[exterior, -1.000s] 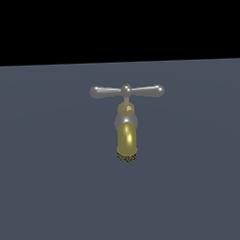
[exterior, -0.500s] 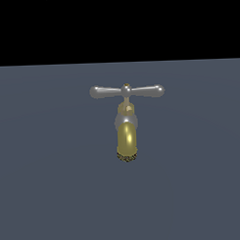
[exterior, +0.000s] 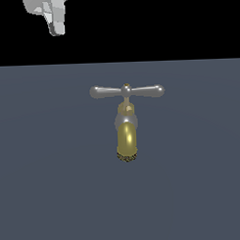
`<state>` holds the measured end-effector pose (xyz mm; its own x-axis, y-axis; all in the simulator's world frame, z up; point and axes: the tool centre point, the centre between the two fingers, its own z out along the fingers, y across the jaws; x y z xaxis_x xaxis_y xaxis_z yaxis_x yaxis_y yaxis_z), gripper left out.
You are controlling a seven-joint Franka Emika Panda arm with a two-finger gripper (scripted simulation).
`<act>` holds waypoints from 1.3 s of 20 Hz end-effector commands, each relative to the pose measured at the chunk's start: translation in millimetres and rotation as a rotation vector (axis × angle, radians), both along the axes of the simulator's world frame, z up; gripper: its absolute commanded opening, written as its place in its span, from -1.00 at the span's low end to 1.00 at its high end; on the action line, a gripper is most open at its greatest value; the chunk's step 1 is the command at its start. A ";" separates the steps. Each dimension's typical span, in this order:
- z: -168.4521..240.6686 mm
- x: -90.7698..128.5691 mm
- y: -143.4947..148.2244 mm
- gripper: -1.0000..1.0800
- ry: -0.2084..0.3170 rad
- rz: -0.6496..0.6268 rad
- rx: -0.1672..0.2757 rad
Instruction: Turn on the faucet by rotating a designated handle.
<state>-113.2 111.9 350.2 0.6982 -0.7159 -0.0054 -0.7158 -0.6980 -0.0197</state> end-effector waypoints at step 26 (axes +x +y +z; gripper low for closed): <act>-105.7 132.4 -5.8 -1.00 0.011 -0.578 -0.007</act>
<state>11.2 108.9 251.2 0.2291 -0.9734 -0.0058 -0.9734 -0.2291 -0.0082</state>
